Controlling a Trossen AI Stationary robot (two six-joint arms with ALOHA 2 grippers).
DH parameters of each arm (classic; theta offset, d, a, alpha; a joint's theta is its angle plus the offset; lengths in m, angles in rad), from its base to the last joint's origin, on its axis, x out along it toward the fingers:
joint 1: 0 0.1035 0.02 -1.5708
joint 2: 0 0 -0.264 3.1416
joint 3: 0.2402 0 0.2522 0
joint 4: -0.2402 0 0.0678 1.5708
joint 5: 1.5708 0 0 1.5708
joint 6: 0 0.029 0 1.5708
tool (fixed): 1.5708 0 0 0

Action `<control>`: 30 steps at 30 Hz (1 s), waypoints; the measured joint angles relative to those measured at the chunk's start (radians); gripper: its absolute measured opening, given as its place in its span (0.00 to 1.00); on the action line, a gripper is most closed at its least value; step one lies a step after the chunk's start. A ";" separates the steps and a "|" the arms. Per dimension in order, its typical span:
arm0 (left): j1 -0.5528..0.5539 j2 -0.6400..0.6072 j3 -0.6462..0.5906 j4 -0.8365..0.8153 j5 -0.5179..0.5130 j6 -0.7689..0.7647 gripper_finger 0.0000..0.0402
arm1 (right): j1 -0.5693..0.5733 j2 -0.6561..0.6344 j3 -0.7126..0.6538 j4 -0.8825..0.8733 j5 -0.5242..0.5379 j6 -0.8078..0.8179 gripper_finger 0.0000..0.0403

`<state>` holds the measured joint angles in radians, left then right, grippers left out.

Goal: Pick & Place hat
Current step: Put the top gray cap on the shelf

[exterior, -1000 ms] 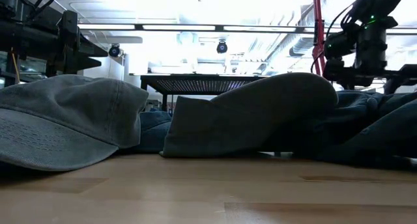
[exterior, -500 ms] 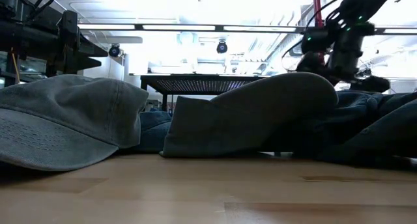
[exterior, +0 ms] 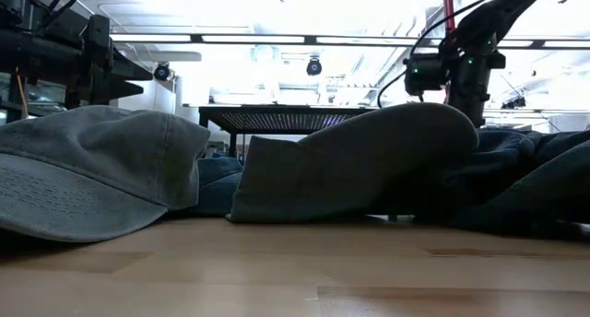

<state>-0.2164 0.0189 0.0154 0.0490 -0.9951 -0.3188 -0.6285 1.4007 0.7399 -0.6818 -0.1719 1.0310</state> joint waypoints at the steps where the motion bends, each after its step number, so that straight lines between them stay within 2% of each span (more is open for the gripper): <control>1: 0.000 0.000 0.000 0.000 0.000 0.000 0.51 | 0.006 0.008 0.000 0.007 0.001 0.021 0.68; 5: 0.000 0.000 0.000 0.000 0.000 0.000 0.51 | 0.032 0.029 0.000 0.052 0.001 0.070 0.68; 17: 0.000 0.000 0.000 0.000 0.000 0.000 0.51 | 0.089 0.048 0.000 0.023 0.022 0.131 0.67; 30: 0.000 0.000 0.000 0.000 0.000 0.000 0.51 | 0.127 0.048 0.000 -0.004 0.013 0.135 0.39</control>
<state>-0.2165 0.0193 0.0156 0.0490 -0.9951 -0.3189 -0.5011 1.4487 0.7399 -0.6861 -0.1589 1.1660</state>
